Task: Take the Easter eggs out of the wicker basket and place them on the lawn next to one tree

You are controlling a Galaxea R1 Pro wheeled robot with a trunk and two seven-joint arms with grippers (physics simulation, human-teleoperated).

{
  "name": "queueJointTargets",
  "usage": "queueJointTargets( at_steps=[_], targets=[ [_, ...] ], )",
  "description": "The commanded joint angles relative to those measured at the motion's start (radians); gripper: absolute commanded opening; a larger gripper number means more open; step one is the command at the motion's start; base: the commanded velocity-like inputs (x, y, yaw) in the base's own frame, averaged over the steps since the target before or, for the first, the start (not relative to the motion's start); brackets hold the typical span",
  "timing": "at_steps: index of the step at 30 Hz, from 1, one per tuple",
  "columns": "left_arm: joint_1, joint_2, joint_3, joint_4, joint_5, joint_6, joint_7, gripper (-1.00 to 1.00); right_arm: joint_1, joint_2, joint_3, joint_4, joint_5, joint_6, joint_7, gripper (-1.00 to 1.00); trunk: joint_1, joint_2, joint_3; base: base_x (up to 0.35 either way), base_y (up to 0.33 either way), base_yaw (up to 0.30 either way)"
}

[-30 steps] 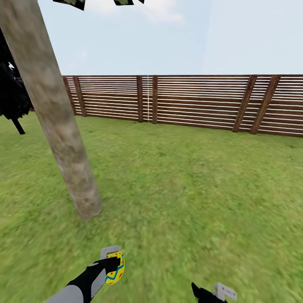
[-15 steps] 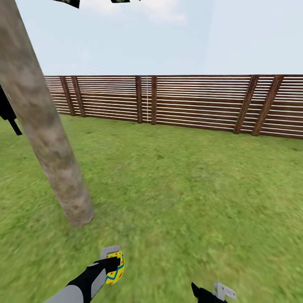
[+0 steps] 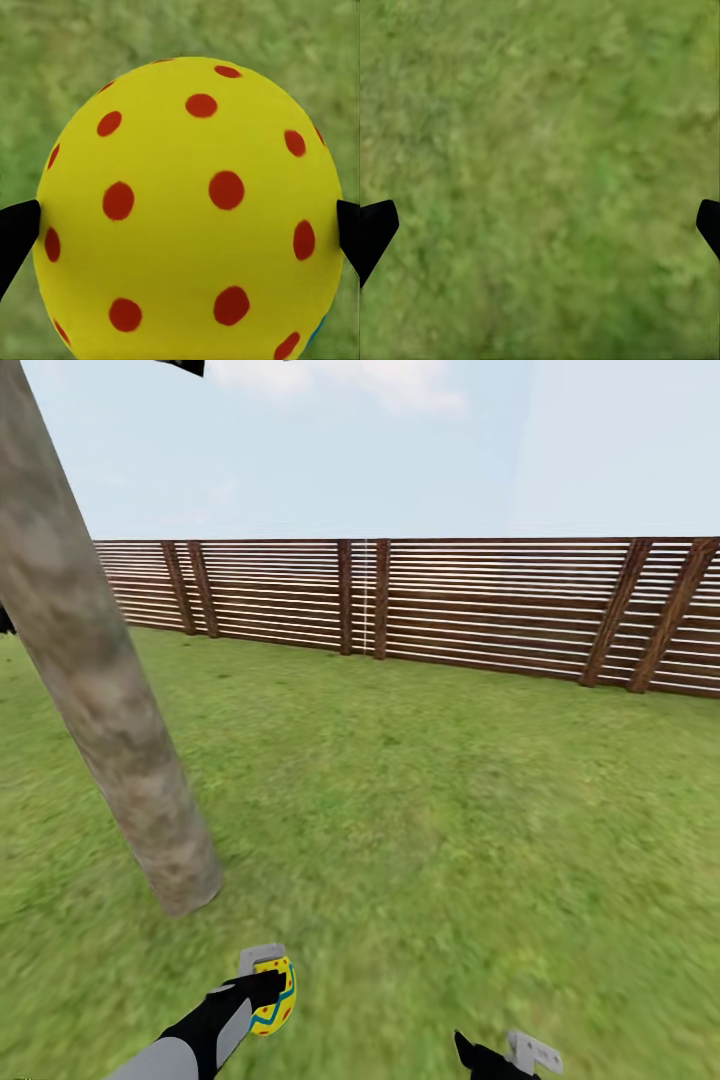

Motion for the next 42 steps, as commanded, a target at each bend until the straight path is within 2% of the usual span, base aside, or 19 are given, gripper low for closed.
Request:
queueJointTargets(
  at_steps=[1,16,23,37,39,40,42],
  targets=[
    [0.0,-0.001,0.006,-0.002,-0.002,0.005,0.002,-1.0,0.0,0.001,-0.004,-0.001,-0.007,0.006,0.005,1.0,0.0,0.0,-0.001,0.267,-0.143,0.243],
    [0.0,-0.001,0.006,-0.002,-0.002,0.004,0.002,-1.0,0.0,0.001,-0.003,0.0,-0.006,0.006,0.004,1.0,0.0,0.0,-0.001,0.238,-0.177,0.206],
    [0.0,-0.001,0.006,-0.002,-0.002,-0.001,0.002,-1.0,0.0,0.001,-0.003,0.0,-0.006,0.006,0.006,1.0,0.0,0.0,-0.001,0.048,-0.046,0.2],
    [0.0,-0.001,0.007,-0.007,0.0,0.006,0.003,-1.0,0.0,0.0,-0.005,-0.013,-0.009,0.003,0.014,1.0,0.054,-0.098,-0.045,0.0,0.0,0.009],
    [0.0,0.0,0.007,-0.008,0.0,0.006,0.003,-1.0,-0.001,0.0,-0.006,-0.091,-0.01,0.024,0.013,1.0,0.062,-0.112,-0.051,0.0,0.0,0.0],
    [0.0,0.0,0.007,-0.008,0.0,0.007,0.003,-1.0,-0.001,0.001,-0.005,-0.168,-0.012,0.06,0.013,1.0,0.066,-0.119,-0.054,0.0,0.0,0.0],
    [0.001,0.001,0.008,-0.008,0.0,0.008,0.003,-1.0,-0.003,0.003,-0.008,-0.366,-0.017,0.199,0.013,1.0,0.073,-0.133,-0.061,0.0,0.0,0.0]
  ],
)
